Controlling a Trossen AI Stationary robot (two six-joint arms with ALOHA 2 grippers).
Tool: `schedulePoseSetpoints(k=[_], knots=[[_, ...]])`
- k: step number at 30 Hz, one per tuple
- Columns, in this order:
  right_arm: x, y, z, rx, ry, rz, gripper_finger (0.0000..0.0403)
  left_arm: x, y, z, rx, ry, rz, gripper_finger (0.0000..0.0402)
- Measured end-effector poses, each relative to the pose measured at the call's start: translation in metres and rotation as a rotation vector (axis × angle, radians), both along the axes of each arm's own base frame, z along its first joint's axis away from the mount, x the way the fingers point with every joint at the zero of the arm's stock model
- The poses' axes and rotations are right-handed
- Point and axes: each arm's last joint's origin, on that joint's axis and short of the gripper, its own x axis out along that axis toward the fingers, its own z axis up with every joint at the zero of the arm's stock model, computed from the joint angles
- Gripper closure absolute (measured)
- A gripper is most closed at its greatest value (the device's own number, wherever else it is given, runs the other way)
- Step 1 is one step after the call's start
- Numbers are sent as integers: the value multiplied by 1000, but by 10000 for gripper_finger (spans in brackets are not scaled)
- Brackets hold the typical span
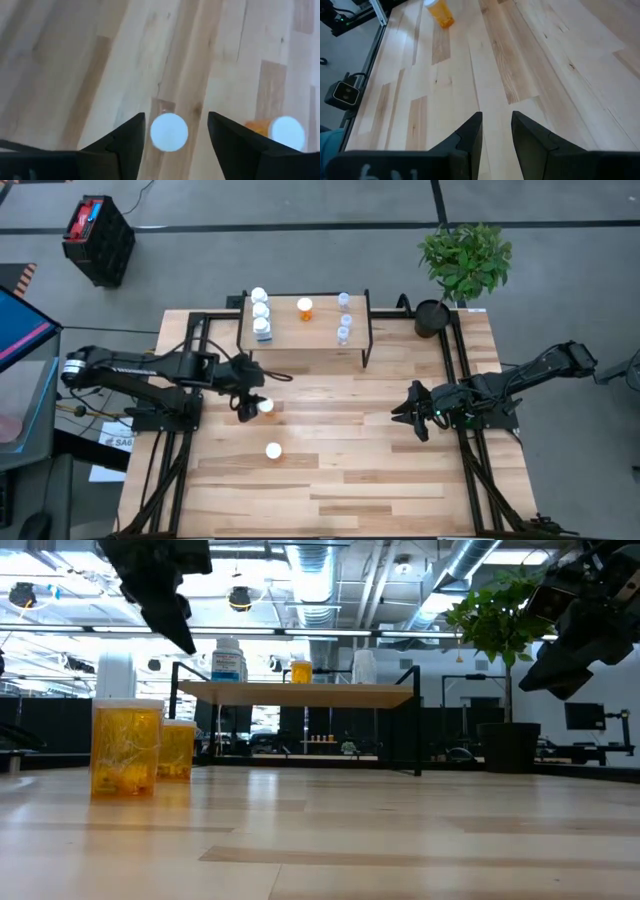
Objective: Pick and place medicine bottles onto shelf by color
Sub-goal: Put the top orange pill bottle on the shelf aligned with the other orange pill bottle
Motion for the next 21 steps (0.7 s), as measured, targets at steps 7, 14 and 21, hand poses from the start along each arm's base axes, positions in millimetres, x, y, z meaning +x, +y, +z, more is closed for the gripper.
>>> schedulePoseSetpoints(k=[7, 14, 21], knots=[[0, 0, 0, 0, 0, 0, 276, 11, -1, -15, 52, 72, -68, 154], [0, 0, 0, 0, 0, 0, 276, 27, -5, -42, 34, 217, -64, 131], [0, 0, 0, -1, 3, 0, 276, 40, -9, -65, 25, 317, -91, 134]])
